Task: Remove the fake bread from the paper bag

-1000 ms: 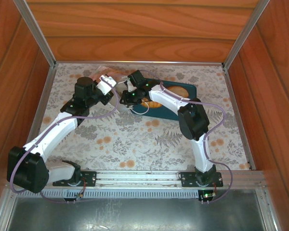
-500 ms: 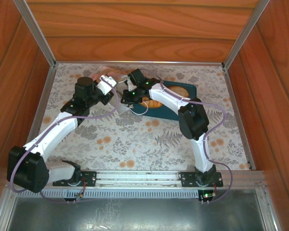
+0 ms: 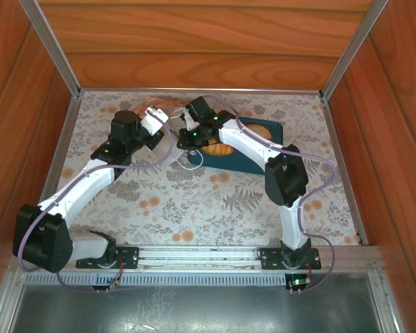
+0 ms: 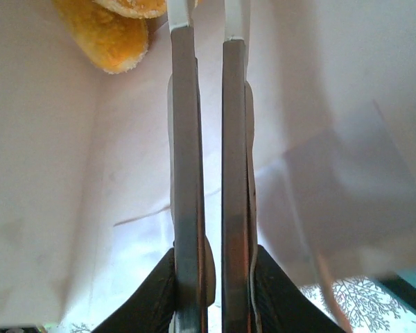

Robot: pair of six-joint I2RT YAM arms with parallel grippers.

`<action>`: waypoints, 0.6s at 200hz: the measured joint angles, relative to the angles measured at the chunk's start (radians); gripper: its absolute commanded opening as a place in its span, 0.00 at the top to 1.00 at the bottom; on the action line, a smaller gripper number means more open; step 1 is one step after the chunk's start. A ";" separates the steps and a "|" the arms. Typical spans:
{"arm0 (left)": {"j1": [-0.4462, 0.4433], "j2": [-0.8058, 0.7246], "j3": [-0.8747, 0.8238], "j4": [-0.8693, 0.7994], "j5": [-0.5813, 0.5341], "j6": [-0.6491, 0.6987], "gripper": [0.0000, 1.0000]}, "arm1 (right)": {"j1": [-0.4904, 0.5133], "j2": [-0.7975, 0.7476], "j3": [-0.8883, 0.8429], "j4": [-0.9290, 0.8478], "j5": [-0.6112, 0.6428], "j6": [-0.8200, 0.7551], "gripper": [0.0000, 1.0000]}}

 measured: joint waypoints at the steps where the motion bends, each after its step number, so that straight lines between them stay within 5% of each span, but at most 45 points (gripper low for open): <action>1: 0.000 0.000 0.000 0.000 0.000 0.000 1.00 | 0.000 -0.002 -0.001 0.000 0.000 0.000 1.00; 57: -0.001 0.010 0.004 0.000 -0.015 0.000 1.00 | 0.000 -0.105 -0.064 -0.047 -0.004 -0.024 0.99; 97: -0.001 0.010 0.004 -0.001 -0.008 0.000 1.00 | 0.000 -0.093 -0.058 -0.072 -0.003 -0.027 0.69; 120: -0.001 0.009 0.004 -0.001 -0.007 0.000 1.00 | 0.000 -0.070 -0.055 -0.068 -0.006 -0.029 0.62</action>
